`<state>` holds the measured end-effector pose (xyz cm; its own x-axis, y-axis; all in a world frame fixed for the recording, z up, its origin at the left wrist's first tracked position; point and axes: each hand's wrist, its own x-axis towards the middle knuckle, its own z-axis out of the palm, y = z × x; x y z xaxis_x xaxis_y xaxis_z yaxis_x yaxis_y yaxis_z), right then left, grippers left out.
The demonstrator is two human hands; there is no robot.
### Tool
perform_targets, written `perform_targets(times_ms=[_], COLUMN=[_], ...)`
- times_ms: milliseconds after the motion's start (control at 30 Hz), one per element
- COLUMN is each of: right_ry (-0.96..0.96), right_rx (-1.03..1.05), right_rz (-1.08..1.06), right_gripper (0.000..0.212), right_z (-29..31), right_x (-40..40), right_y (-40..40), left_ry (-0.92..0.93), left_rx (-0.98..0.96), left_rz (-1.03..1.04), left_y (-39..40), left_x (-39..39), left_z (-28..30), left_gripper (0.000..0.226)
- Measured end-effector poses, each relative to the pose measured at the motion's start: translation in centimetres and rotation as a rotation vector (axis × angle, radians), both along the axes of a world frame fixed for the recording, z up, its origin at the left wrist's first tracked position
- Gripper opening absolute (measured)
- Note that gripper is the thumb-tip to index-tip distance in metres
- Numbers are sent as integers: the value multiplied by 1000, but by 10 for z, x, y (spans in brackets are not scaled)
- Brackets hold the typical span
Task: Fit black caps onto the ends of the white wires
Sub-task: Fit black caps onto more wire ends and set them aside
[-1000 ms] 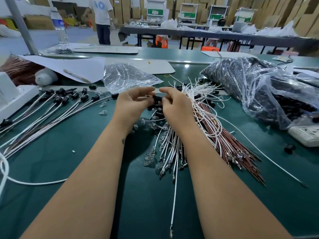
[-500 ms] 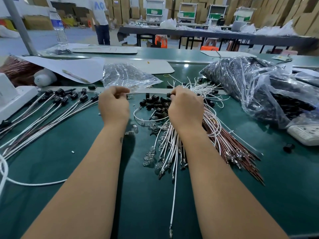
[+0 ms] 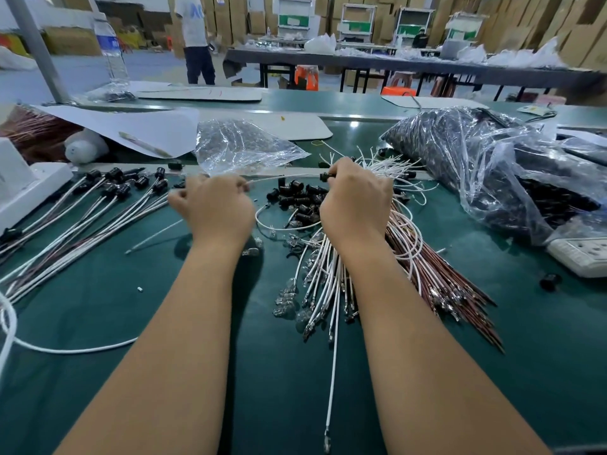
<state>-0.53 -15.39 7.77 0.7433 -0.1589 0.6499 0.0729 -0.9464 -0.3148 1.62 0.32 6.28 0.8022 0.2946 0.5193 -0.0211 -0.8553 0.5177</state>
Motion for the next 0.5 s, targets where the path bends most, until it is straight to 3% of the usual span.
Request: perform_targets(times_ms=[100,233,300,433,500], right_ry=[36,36,47,78,110], right_rx=[8,88,70,39,89], right_rz=[34,203,200,115,169], right_gripper=[17,11,10,13,11], right_z=[0,-1,-2,-3,-3], right_x=[-1,0,0,1,1], right_y=[2,8,7,2,3], left_ry=[1,-225,-222,-119,-114], left_rx=[9,61,51,27,17], left_rz=[-54,-497,-464,-209,-270], left_y=[0,-18,-18,-3,-6], left_x=[-4,-7,-4,2,2], left_z=[0,7,6,-2,-1], left_gripper=[37,28,24,26,28])
